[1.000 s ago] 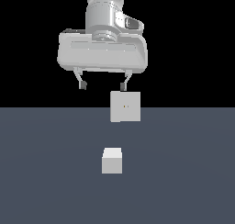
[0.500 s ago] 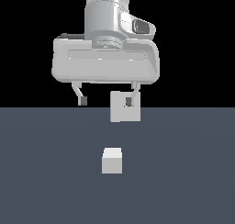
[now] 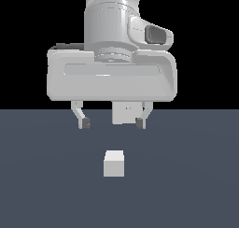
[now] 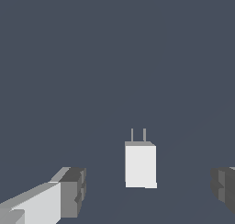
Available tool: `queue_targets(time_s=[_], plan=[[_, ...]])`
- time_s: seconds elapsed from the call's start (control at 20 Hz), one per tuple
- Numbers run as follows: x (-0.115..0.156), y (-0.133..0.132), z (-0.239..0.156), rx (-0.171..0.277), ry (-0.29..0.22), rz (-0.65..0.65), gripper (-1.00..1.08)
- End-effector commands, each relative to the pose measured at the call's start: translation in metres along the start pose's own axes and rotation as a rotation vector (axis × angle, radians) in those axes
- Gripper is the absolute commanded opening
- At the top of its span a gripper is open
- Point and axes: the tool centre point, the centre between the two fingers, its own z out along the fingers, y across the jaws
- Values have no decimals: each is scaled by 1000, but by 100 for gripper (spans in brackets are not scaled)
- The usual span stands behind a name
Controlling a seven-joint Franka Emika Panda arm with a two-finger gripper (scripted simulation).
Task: Plug the charger into the wall socket.
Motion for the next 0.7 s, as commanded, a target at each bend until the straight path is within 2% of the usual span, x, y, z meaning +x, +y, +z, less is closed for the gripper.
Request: queue_targets(time_s=[0.0,0.65], plan=[[-5,2,5,-2,8,2,100],[-10,3,12,-4,15,4,100]])
